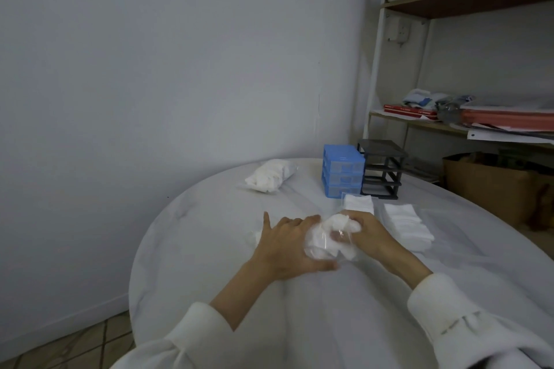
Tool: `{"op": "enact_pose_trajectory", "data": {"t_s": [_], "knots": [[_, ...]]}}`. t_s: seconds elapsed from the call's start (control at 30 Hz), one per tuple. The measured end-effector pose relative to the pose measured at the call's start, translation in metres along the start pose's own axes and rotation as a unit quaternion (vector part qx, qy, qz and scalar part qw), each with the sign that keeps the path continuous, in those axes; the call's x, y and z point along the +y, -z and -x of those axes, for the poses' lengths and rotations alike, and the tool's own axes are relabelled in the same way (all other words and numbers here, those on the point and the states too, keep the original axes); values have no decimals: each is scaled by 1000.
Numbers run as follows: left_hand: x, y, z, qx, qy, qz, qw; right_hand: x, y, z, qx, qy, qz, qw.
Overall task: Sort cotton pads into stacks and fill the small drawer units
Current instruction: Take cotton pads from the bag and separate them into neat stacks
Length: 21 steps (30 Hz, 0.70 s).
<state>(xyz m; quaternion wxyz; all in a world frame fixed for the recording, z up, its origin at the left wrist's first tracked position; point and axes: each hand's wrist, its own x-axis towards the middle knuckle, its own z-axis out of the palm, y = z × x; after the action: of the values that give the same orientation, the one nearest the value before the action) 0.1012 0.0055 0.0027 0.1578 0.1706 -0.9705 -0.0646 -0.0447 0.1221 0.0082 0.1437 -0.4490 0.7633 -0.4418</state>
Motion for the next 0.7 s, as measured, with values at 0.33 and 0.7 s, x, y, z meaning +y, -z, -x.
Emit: {"op": "enact_pose_trajectory", "data": {"t_s": [0.33, 0.7], "knots": [[-8, 5, -6, 23, 46, -104, 993, 16, 24, 21, 57, -26, -101, 993], [28, -11, 0, 72, -15, -52, 996, 18, 37, 56, -30, -70, -79, 994]]}}
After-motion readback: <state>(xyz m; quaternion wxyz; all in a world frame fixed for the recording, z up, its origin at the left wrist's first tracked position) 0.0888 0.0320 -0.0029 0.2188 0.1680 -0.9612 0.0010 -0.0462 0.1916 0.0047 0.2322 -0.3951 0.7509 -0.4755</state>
